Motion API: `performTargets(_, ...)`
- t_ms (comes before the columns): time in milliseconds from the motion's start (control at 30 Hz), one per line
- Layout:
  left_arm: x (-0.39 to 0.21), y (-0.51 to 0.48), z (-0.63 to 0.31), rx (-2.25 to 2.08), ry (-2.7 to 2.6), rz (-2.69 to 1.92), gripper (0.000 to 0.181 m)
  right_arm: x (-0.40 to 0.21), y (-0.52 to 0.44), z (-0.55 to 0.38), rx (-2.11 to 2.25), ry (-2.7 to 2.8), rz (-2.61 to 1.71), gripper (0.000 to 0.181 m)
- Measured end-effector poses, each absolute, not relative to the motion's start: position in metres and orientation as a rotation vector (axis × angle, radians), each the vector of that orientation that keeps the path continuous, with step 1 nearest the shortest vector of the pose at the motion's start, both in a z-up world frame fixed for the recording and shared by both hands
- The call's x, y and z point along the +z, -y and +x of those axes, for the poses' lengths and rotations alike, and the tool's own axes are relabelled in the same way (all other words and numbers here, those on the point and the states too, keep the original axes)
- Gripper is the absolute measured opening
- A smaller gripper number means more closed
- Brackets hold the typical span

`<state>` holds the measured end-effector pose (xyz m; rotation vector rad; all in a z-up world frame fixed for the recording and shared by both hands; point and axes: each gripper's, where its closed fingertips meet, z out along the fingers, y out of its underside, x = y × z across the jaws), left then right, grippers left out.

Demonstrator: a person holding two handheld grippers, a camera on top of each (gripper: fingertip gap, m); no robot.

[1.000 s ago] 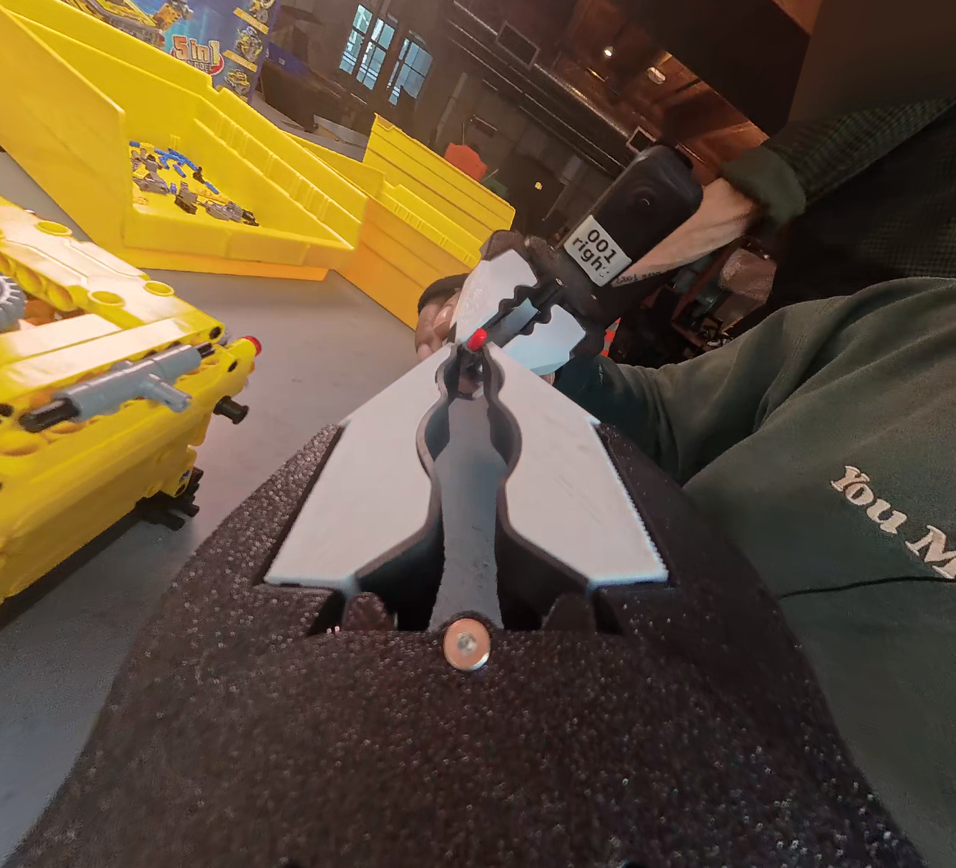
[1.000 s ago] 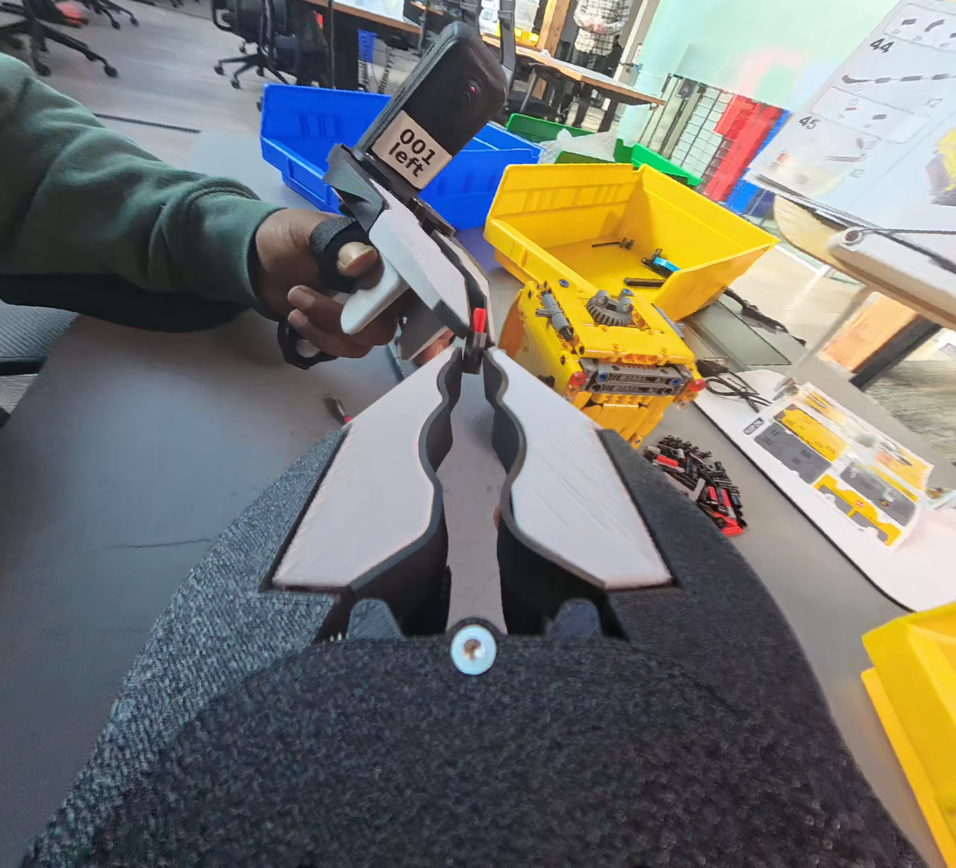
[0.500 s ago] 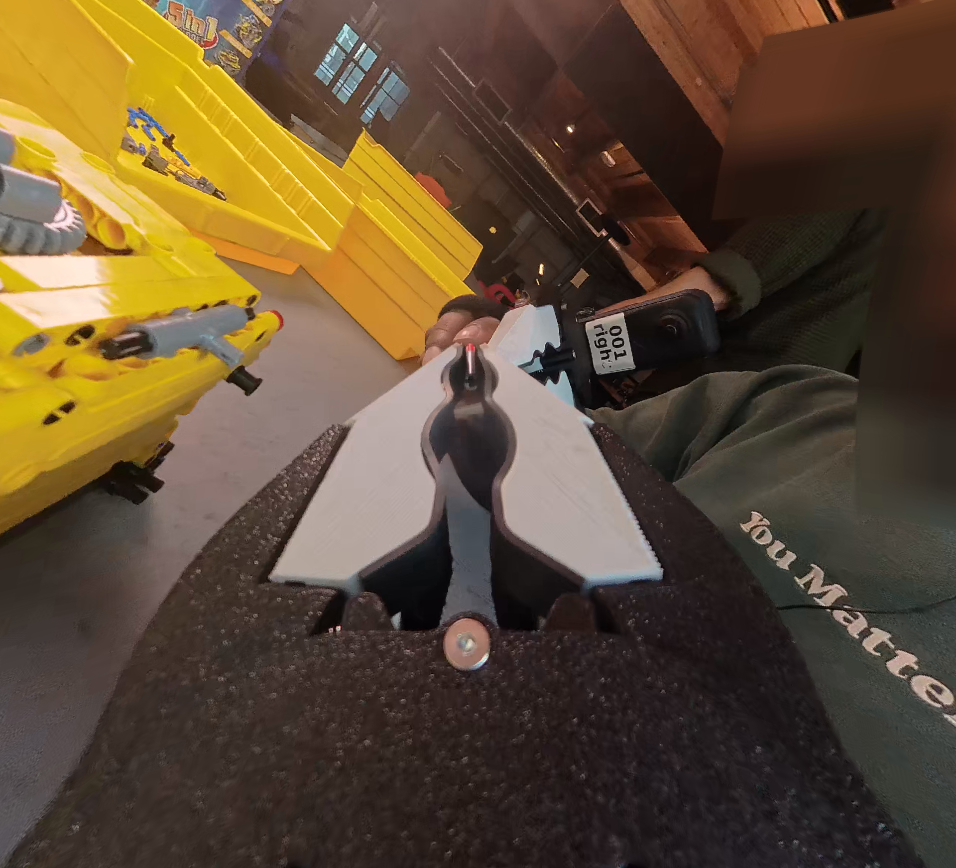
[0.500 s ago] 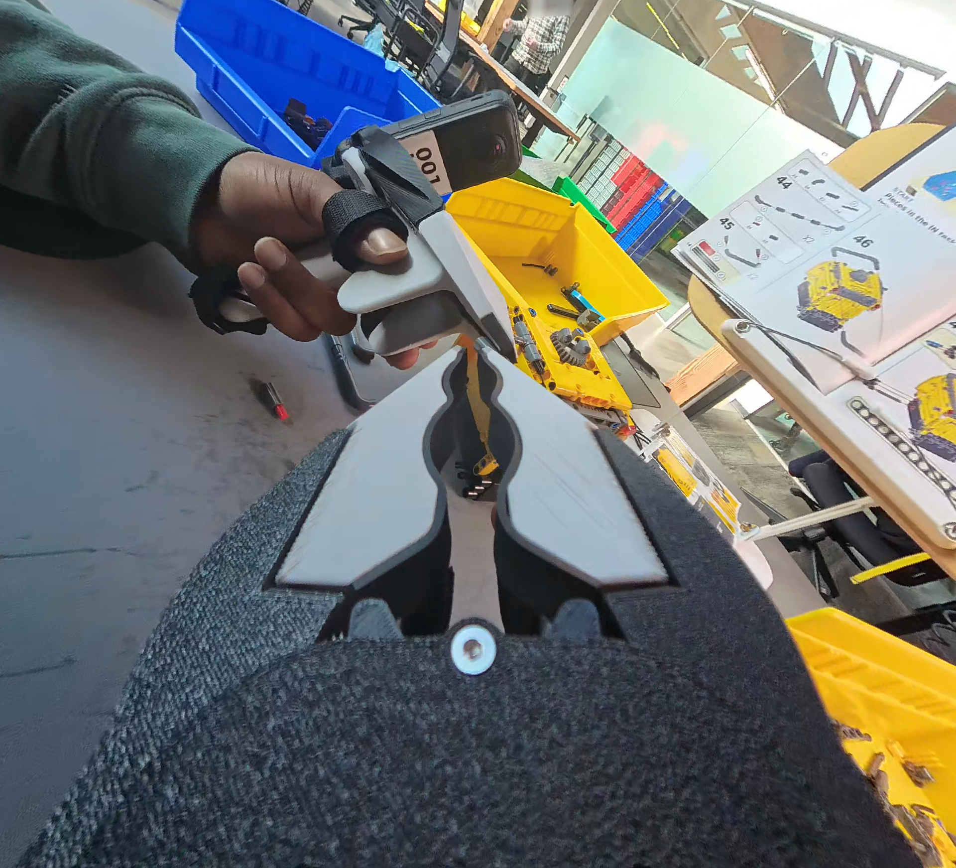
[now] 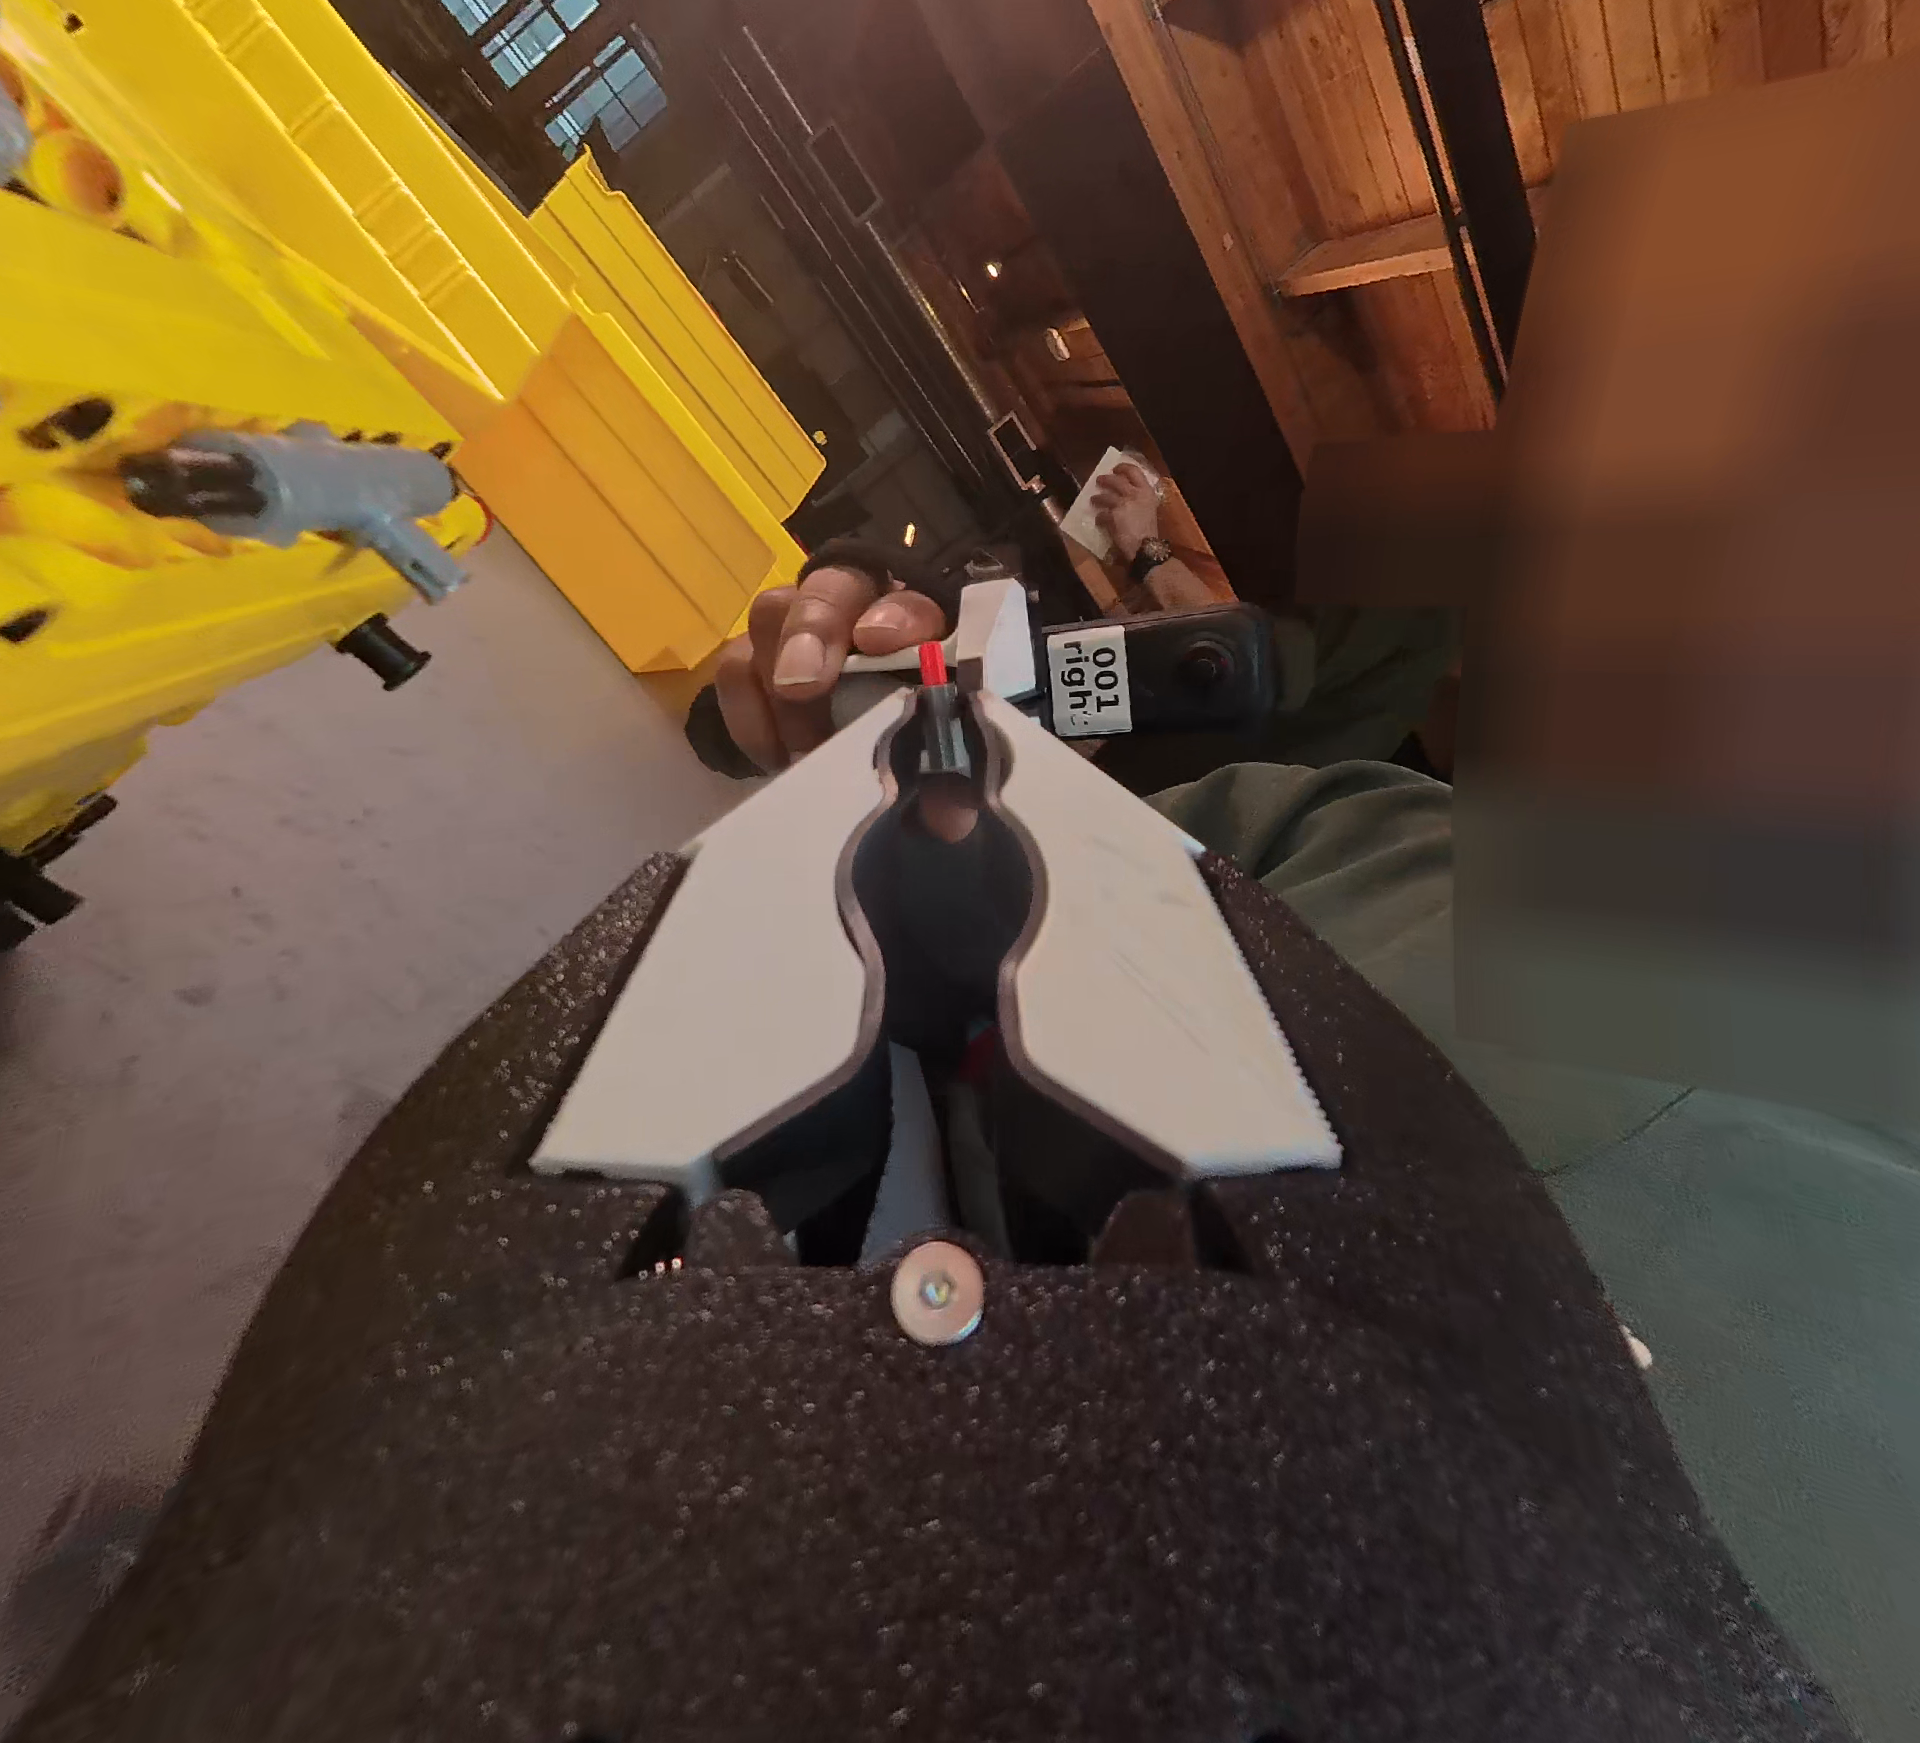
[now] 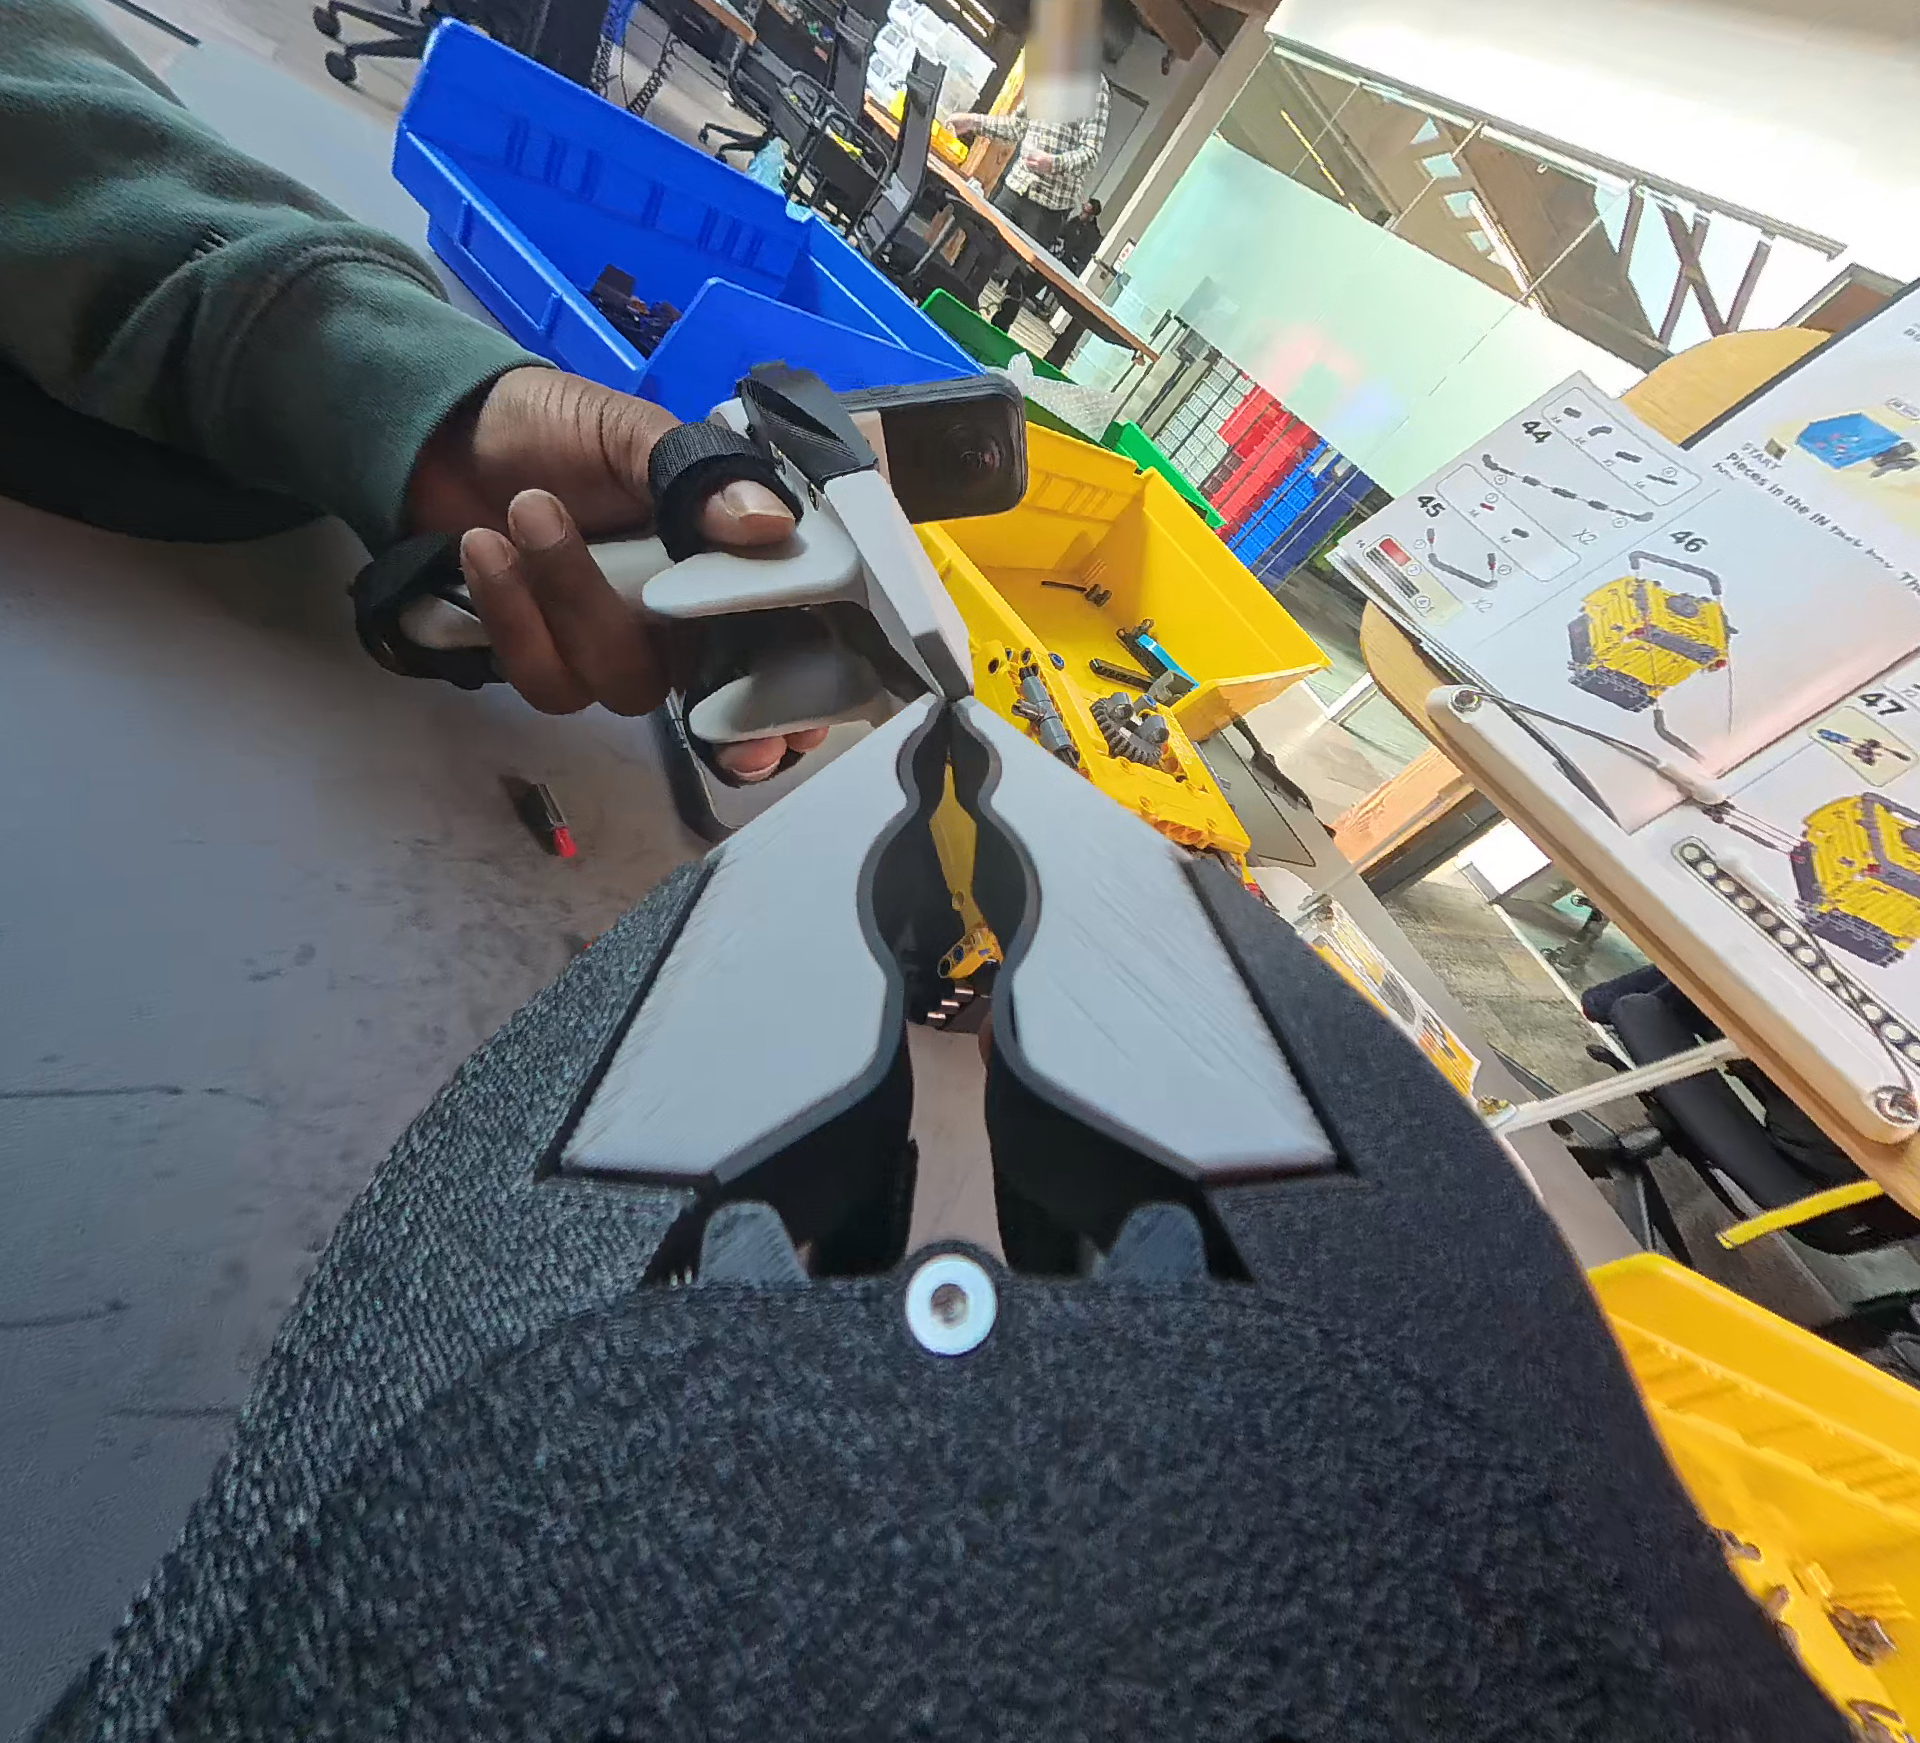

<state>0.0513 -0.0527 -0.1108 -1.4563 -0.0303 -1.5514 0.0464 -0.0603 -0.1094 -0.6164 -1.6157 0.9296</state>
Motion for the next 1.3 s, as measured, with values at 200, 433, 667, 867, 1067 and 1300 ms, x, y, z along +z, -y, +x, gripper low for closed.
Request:
performTargets(200, -0.102, 0.061, 0.059, -1.697, 0.010, -1.394, 0.005, -0.099, 0.069, 0.054, 1.091, 1.591, -0.597, 0.000)
performTargets(433, -0.095, 0.062, 0.060, -1.719, 0.019, -1.355, 0.003, -0.092, 0.071, 0.057, 1.303, 1.555, -0.652, 0.000)
performTargets(667, -0.097, 0.057, 0.045, -1.630, 0.082, -1.356, 0.000, -0.096, 0.061, 0.053, 1.204, 1.553, -0.659, 0.009)
performTargets(867, -0.103, 0.054, 0.044, -1.565, 0.081, -1.403, 0.000, -0.104, 0.046, 0.049, 1.089, 1.562, -0.686, 0.009)
performTargets(1067, -0.103, 0.052, 0.039, -1.500, 0.075, -1.425, 0.000, -0.093, 0.016, 0.050, 1.041, 1.471, -0.767, 0.009)
performTargets(1300, -0.124, 0.041, 0.027, -0.730, -0.185, -1.666, 0.008, -0.159, -0.085, 0.050, 0.711, 1.504, -1.343, 0.020)
